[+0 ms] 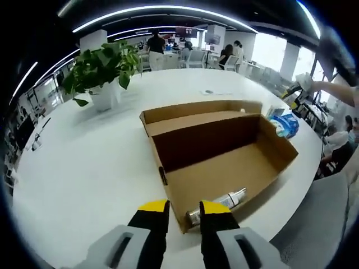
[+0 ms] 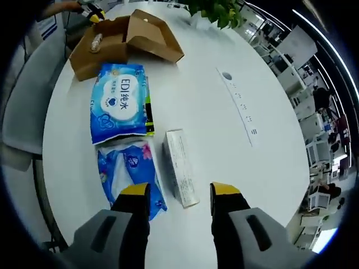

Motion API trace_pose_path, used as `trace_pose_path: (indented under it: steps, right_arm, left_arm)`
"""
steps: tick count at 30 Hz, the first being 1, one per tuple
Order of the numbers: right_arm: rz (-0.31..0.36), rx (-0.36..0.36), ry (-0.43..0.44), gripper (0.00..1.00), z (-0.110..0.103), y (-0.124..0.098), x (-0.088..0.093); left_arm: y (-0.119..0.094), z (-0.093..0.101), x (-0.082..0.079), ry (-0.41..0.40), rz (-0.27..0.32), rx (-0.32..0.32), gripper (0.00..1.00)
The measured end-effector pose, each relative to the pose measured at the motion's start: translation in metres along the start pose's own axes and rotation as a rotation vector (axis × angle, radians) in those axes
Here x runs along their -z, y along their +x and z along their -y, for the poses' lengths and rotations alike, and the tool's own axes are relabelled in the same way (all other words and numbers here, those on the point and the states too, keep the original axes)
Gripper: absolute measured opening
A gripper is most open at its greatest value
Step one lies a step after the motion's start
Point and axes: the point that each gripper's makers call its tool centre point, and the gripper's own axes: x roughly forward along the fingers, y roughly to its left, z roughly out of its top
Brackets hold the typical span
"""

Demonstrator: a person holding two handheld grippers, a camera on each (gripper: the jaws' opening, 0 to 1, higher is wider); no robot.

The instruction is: Operate the shoe box by opening the lid, removing the specified soft item, and placing it in the target area until the item is outside and the box remains undamaged.

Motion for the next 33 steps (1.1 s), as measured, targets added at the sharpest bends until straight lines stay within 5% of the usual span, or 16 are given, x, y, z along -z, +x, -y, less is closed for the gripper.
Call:
trace_pose_path:
  steps: [15, 33]
  right_arm:
    - [0.124, 0.065, 0.171, 0.6, -0.036, -0.049, -0.023]
    - [0.407, 0.115, 0.422, 0.85, -0.101, -0.104, -0.065]
  left_arm:
    - [0.009, 0.025, -0.032, 0.297, -0.036, 0.183, 0.31]
    - [0.04, 0.056, -0.021, 0.596, -0.234, 0.405, 0.41]
